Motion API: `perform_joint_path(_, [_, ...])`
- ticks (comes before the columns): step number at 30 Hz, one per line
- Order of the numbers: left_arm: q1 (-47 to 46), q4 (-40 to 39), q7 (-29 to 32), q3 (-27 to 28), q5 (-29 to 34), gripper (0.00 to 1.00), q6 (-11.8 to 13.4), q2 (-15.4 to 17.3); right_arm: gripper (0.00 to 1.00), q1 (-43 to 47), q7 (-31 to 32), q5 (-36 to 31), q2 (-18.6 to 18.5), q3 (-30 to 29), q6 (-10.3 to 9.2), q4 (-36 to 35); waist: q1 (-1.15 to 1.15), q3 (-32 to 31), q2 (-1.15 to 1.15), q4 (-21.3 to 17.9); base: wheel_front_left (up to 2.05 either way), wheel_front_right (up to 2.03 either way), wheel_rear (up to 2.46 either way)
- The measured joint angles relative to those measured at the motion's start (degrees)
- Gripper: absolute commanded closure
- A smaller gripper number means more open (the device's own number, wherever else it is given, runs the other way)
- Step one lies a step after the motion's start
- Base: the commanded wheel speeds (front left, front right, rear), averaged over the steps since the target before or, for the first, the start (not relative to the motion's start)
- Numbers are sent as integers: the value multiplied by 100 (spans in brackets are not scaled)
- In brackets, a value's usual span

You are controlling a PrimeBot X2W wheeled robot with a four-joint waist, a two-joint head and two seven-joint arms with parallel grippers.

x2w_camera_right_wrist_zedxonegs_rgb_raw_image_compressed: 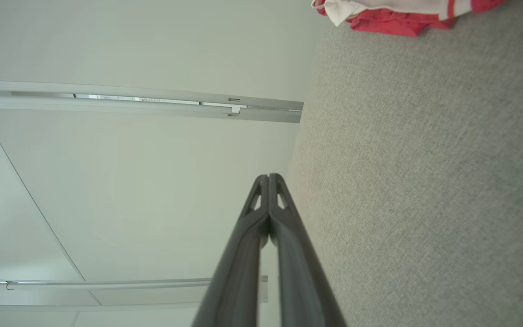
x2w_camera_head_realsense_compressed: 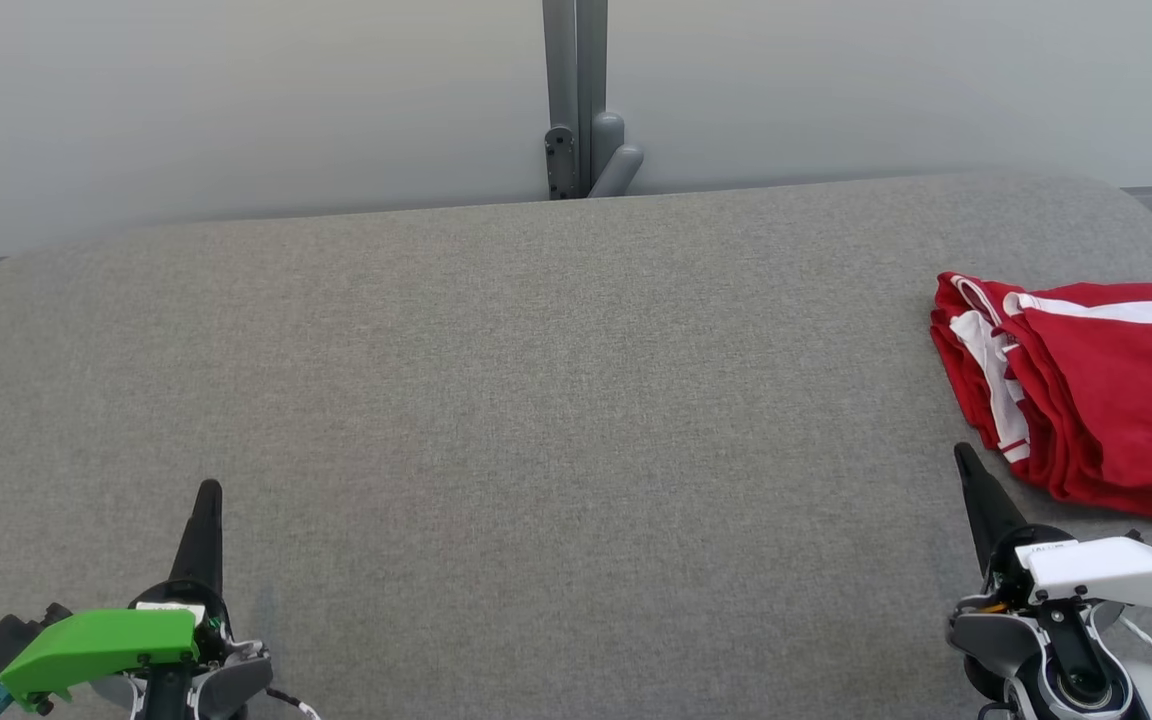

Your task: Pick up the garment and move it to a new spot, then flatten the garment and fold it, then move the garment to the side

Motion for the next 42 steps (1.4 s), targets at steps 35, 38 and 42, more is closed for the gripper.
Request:
perform_joint_path(35, [-52,-130,185,109,-725,100,-25,4,100,-9,194,776,-7,-103,0,-115,0,-29,0,13,0,0,0])
perform_joint_path(38, [-52,-130,185,109,-725,100,-25,4,100,-9,194,776,-7,-103,0,-115,0,-29,0,13,0,0,0])
perform_joint_path(42, [-52,-130,185,109,-725,100,-25,4,100,-9,194,776,-7,-103,0,-115,0,-29,0,13,0,0,0])
